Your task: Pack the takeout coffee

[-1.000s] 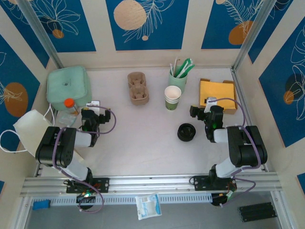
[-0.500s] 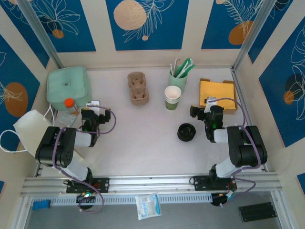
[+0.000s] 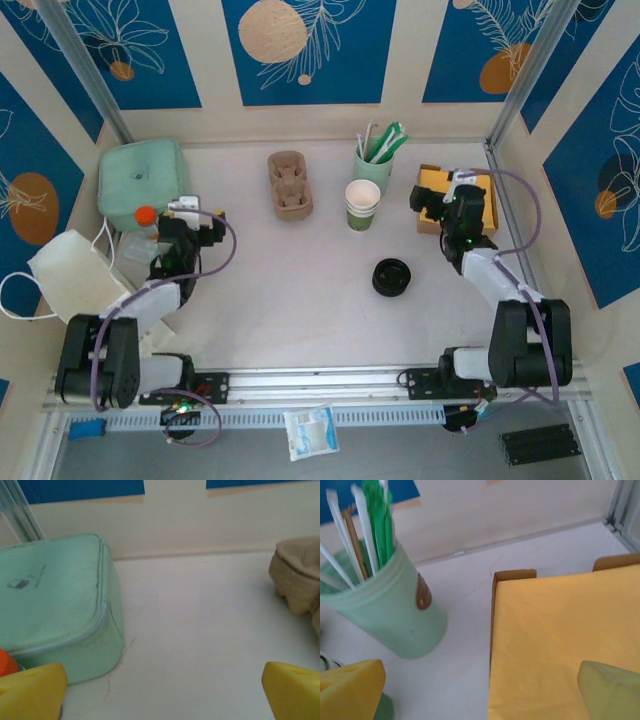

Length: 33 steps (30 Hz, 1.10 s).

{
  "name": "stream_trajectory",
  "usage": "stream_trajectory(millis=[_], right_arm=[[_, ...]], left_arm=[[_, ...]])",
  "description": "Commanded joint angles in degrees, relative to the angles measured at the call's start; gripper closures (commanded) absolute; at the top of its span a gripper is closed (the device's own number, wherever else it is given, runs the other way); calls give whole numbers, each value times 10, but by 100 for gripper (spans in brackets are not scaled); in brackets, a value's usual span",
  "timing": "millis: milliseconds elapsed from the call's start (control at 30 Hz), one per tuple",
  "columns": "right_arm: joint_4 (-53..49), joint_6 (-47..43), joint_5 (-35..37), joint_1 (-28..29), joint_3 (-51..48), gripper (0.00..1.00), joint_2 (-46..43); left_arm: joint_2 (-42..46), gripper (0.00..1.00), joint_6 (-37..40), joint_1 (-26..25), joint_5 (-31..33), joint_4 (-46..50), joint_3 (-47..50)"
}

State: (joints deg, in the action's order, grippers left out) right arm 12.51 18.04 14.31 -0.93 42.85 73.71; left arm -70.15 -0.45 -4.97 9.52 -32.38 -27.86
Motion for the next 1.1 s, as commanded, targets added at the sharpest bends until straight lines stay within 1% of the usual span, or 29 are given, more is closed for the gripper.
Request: stream_trajectory(millis=[0,33,100,167,233,267,333,433,567,633,800,967,1067], right_arm=[[-180,159,-58,-38,53,1,-26],[-195,173,-108,-54,66,1,-29],[-214,179,-177,-64,87,1,-34],[-241,164,-208,-49,109,1,-42],[-288,141,-218,-18,143,0,-44],[-316,131,-216,-2,162,1,-41],[-384,108,-209,36,212,6,-23],[-476,84,-180,94,287,10,21],[-542,70,-144,153,350,16,72],[-569,72,-126,172,380,18,98],[-625,79,-94,192,454,21,158],[-675,79,-73,201,525,24,227],[-688,80,-53,204,555,33,262]], left_arm=[[41,1,-39,-2,-16,112,-51],[51,1,-50,-3,-26,132,-63],[68,1,-65,-8,-44,169,-88],[81,1,-76,-18,-59,213,-119],[87,1,-79,-39,-66,261,-154],[87,1,-80,-50,-67,281,-169],[84,1,-81,-81,-65,326,-202],[78,1,-89,-135,-42,373,-233],[70,1,-121,-201,1,409,-244],[65,1,-144,-226,18,424,-239],[52,1,-179,-271,47,438,-218],[33,1,-185,-288,51,439,-208],[27,1,-185,-294,47,434,-207]])
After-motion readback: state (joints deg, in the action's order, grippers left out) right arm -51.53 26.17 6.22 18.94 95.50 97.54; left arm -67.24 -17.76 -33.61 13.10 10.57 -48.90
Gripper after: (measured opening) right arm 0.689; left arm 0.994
